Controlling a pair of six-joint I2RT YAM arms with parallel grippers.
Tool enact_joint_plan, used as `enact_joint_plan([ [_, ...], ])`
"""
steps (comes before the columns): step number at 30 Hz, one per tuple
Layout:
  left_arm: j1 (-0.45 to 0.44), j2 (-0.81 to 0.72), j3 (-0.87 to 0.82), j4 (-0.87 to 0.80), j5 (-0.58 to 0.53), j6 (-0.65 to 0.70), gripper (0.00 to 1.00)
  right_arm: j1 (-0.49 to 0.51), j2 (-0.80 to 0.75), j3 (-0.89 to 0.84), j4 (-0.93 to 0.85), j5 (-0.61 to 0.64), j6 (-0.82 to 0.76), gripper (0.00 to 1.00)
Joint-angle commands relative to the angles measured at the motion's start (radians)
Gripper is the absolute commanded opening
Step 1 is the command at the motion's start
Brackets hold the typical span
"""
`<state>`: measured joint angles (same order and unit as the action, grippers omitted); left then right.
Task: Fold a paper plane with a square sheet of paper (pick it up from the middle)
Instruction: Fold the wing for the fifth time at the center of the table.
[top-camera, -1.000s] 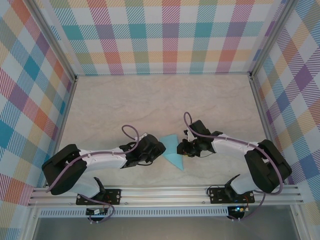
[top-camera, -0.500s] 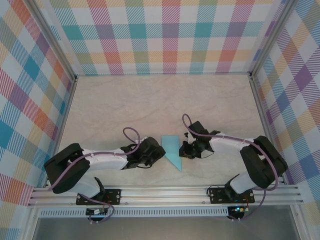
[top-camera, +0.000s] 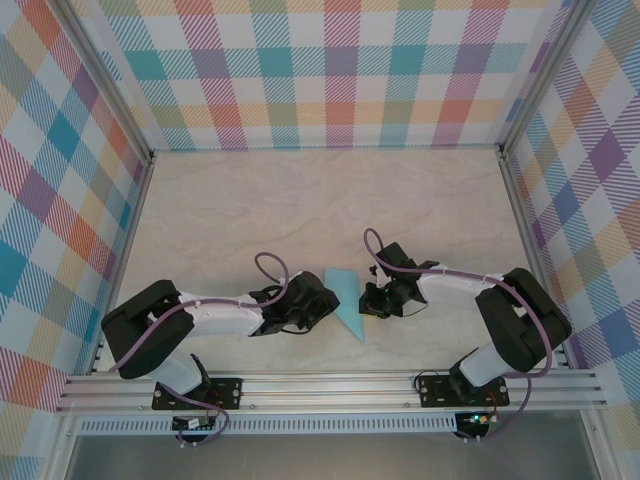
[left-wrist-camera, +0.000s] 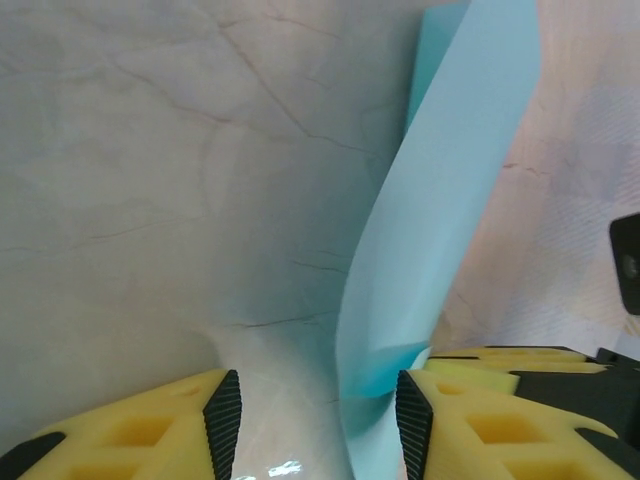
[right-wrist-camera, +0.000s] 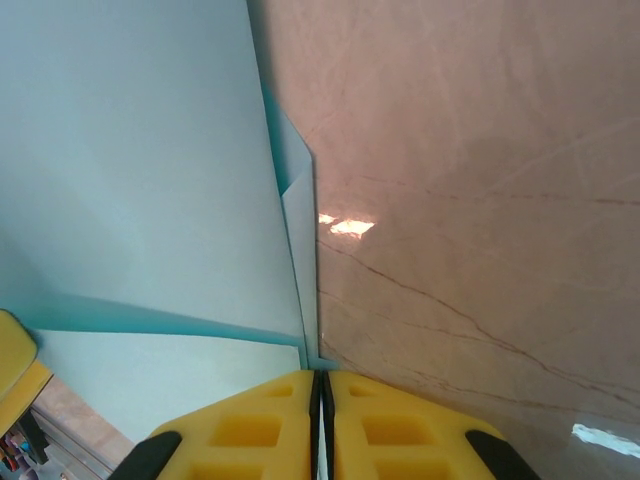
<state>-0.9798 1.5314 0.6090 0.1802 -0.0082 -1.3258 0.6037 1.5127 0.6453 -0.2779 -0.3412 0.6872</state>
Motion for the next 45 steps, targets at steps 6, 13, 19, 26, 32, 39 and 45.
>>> enact_joint_plan([
  [6,-0.008,0.071,0.06,0.073,0.016,0.074,0.39,-0.007,0.017,0.0,0.011,-0.002,-0.019,0.13],
  [13,-0.003,0.07,0.076,0.02,0.007,0.121,0.24,-0.007,0.003,0.001,0.01,0.0,-0.031,0.14],
  [19,-0.003,0.052,0.08,-0.043,-0.016,0.098,0.05,-0.007,-0.076,0.007,0.001,0.019,-0.055,0.21],
  [26,-0.003,0.04,0.11,-0.11,-0.015,0.054,0.0,-0.002,-0.328,-0.058,-0.02,0.1,-0.084,0.37],
  [32,-0.002,0.038,0.132,-0.132,-0.011,0.037,0.0,0.091,-0.564,-0.19,0.054,0.185,-0.162,0.51],
  [39,-0.002,0.055,0.155,-0.143,-0.003,0.037,0.0,0.303,-0.559,-0.25,0.172,0.391,-0.302,0.47],
  [45,0.001,0.06,0.163,-0.145,0.004,0.037,0.0,0.469,-0.454,-0.251,0.301,0.598,-0.462,0.43],
])
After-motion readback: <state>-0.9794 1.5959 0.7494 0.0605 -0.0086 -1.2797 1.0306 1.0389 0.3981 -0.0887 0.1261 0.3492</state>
